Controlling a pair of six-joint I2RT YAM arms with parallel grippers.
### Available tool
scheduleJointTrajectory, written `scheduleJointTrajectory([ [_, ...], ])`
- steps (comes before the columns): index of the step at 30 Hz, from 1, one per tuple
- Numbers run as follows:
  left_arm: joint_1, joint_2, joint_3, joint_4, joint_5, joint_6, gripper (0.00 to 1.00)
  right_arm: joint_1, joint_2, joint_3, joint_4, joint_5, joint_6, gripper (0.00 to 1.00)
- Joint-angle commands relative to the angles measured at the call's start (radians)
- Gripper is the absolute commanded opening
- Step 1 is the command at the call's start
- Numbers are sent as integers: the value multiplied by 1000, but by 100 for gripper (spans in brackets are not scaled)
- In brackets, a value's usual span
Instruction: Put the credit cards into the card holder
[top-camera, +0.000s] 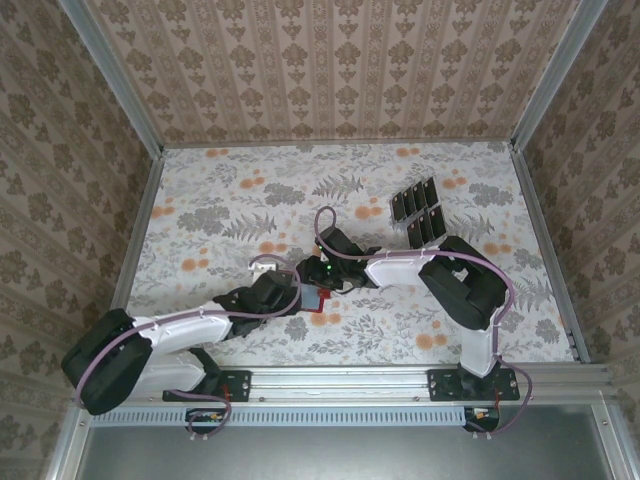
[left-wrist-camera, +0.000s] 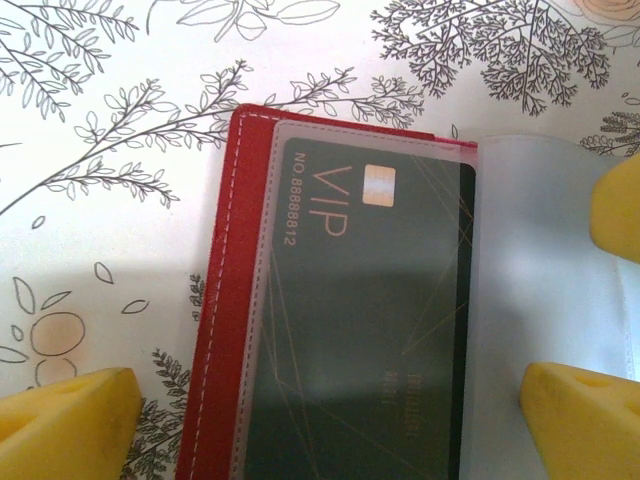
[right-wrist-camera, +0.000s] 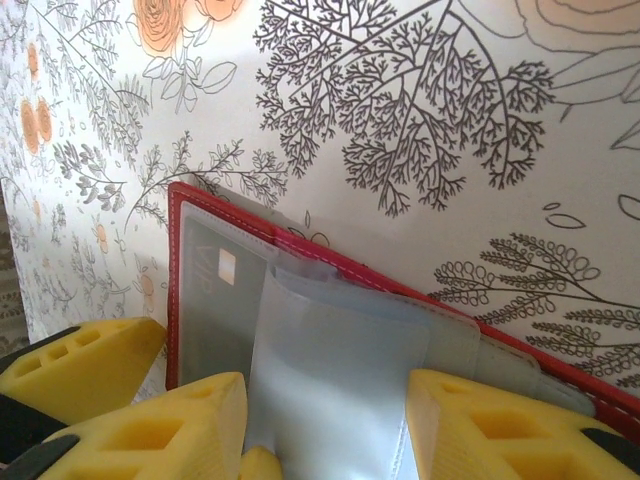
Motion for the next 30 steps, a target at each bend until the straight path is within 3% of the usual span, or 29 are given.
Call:
scheduleJointTrajectory([
  [1,4,-55,-9,-53,-23,-9,100,1,24,10,11,-25,28,48],
  [14,59,-260,1,-149,-23,21,100,9,65,78,-3,-57,40,48],
  [30,71,-154,-34,-48,40,62,100,16,77,103,-13,-55,43,48],
])
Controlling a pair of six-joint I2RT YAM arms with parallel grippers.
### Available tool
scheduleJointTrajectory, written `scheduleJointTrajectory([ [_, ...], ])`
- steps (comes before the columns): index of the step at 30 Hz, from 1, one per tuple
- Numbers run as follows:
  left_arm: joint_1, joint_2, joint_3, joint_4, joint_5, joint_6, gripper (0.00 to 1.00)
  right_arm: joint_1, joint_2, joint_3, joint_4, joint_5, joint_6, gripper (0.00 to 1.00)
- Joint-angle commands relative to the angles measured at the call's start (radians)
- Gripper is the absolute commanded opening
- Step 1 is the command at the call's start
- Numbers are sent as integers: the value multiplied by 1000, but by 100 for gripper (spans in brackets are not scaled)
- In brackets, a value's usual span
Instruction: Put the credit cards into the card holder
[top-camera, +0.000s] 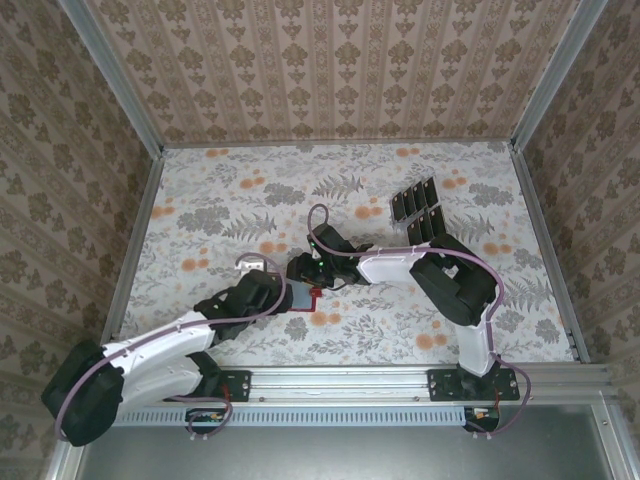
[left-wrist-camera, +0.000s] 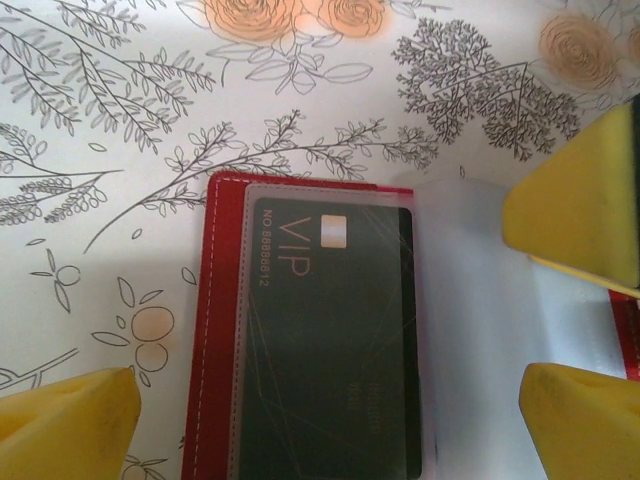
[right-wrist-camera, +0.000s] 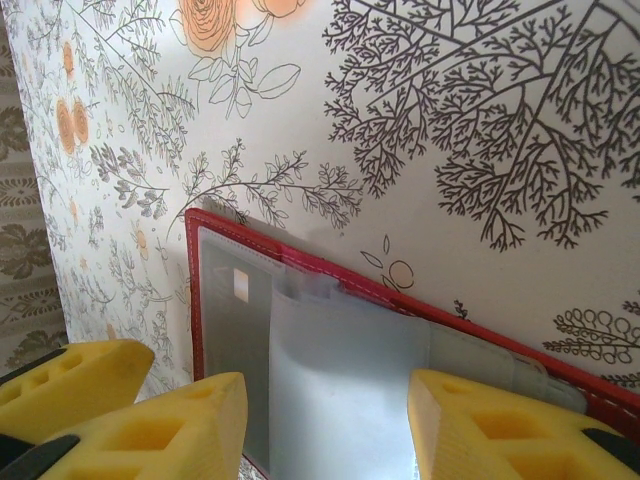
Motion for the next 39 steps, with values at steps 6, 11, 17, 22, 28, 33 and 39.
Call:
scheduleJointTrajectory([
  [6,6,80,-6,2,-42,-8,100,7,4,21,-29,-5,-3,48],
  [11,7,137,-13,-8,-51,-36,100,6,-46,4,-42,17,-19,48],
  [17,7,160,-27,-8,-59,-75,100,19,-132,-40,-62,73,-21,48],
  [22,10,142,-40,-8,-66,-89,100,76,-174,-50,-104,145,-10,48],
  [28,10,115,-55,-6,-65,-97,100,133,-161,-78,-81,240,56,48],
  [33,13,116,-55,-3,-62,-96,100,133,-128,-110,-26,261,92,48],
  [39,12,124,-54,-3,-62,-96,100,132,-123,-127,-27,283,96,48],
])
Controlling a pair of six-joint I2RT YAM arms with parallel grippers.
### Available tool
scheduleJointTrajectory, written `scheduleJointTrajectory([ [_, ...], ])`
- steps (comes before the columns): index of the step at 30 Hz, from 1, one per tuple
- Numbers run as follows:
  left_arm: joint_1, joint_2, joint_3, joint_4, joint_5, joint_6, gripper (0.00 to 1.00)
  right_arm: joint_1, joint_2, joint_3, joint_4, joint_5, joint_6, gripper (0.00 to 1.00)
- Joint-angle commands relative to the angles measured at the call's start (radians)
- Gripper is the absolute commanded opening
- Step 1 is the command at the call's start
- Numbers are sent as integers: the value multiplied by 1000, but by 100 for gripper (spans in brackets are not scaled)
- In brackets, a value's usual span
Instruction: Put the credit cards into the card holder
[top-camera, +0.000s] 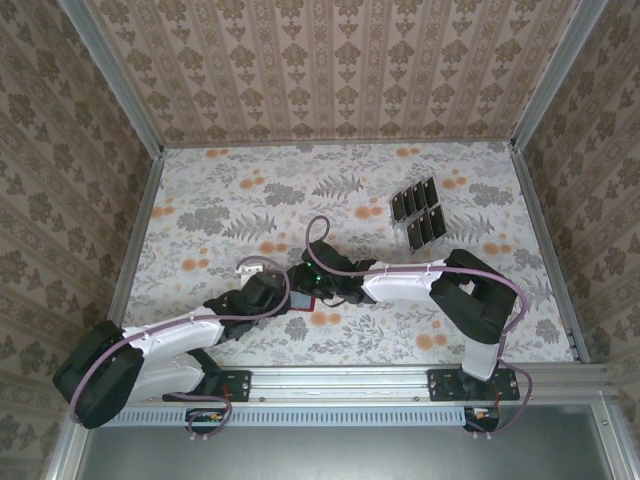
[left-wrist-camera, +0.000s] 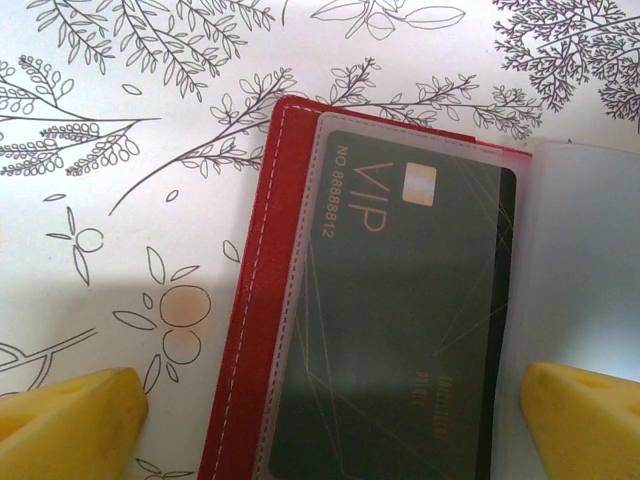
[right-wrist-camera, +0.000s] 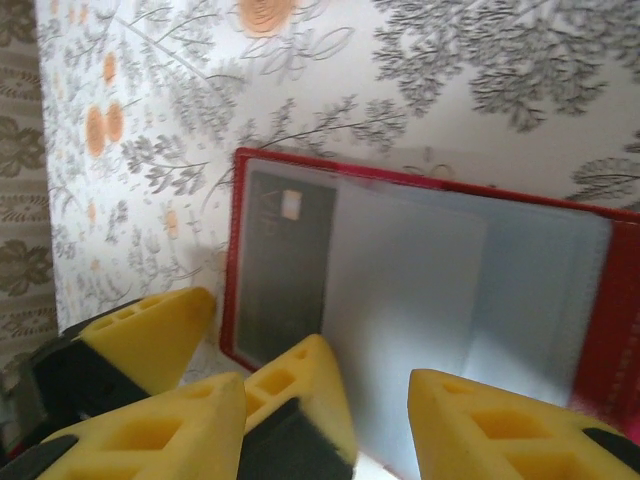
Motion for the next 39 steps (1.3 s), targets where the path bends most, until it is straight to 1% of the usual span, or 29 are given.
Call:
scheduleJointTrajectory([
  [1,11,10,-26,-57,-7,-31,100,0,24,-27,-27,37,16,48],
  [13,12,14,-27,-56,-6,-32,100,-17,62,-6,-35,28,16,49],
  [20,13,15,-30,-52,-5,-33,100,-22,92,30,-35,-1,-5,49],
  [28,13,4,-32,-51,0,-32,100,-23,65,37,-32,-11,-26,49],
  [33,13,-52,-24,-78,-3,-31,100,-21,43,54,-38,-22,-33,49],
  [39,14,-179,1,-155,-23,-31,100,-15,68,120,-62,-49,-41,49],
])
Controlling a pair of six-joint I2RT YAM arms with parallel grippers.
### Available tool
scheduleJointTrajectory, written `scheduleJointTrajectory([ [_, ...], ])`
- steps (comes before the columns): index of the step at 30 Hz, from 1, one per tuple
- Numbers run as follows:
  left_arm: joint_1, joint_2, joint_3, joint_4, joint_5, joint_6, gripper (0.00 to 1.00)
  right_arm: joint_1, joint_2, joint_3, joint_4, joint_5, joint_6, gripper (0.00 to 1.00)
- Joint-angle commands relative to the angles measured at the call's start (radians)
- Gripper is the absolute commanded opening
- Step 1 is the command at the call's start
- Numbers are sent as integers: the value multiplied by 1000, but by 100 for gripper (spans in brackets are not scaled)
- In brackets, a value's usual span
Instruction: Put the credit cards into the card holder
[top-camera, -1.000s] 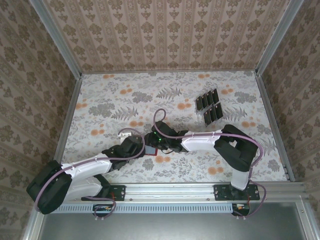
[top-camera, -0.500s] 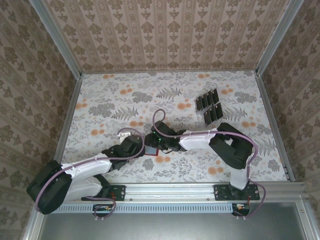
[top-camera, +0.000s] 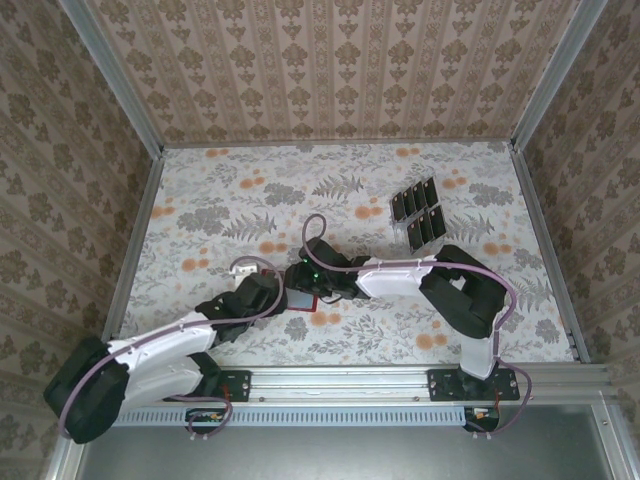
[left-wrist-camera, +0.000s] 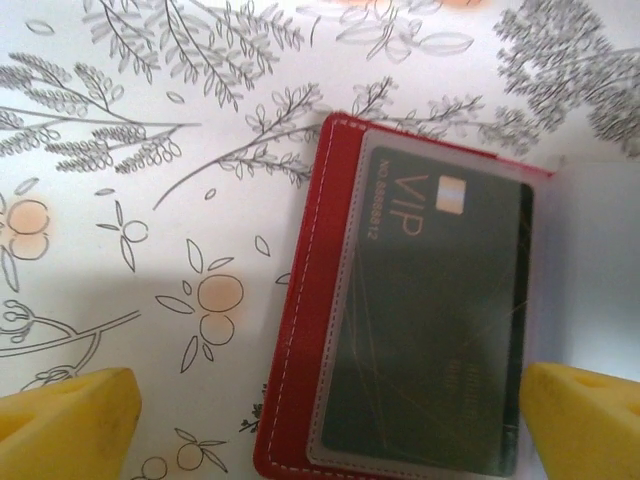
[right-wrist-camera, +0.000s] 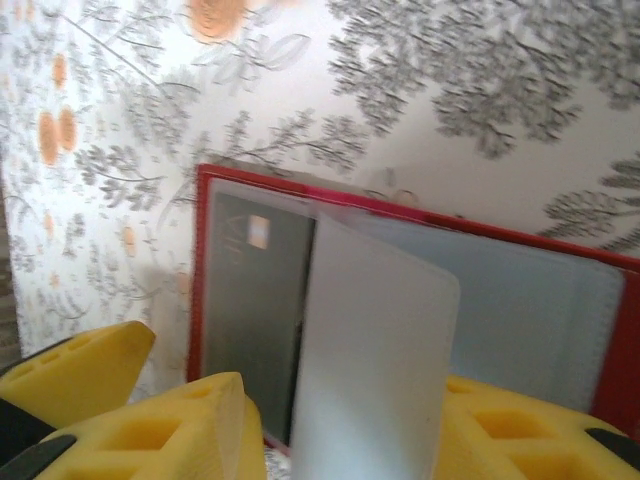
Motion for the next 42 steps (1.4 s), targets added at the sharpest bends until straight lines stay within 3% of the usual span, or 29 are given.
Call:
scheduleJointTrajectory([
  [1,6,-74,14,-92,-26,-12,100,5,18,64,-29,-36,-17,49],
  [10,17,-243,62,-215,-89,-29,100,12,146,211,-68,-78,-22,49],
  [18,45,-286,101,-276,-113,-31,100,14,255,293,-87,-89,-36,49],
  [33,160,-212,145,-259,-16,24,100,26,55,134,-47,-89,-116,49],
  [42,220,-122,181,-229,62,67,100,43,63,9,-16,-88,-98,49],
])
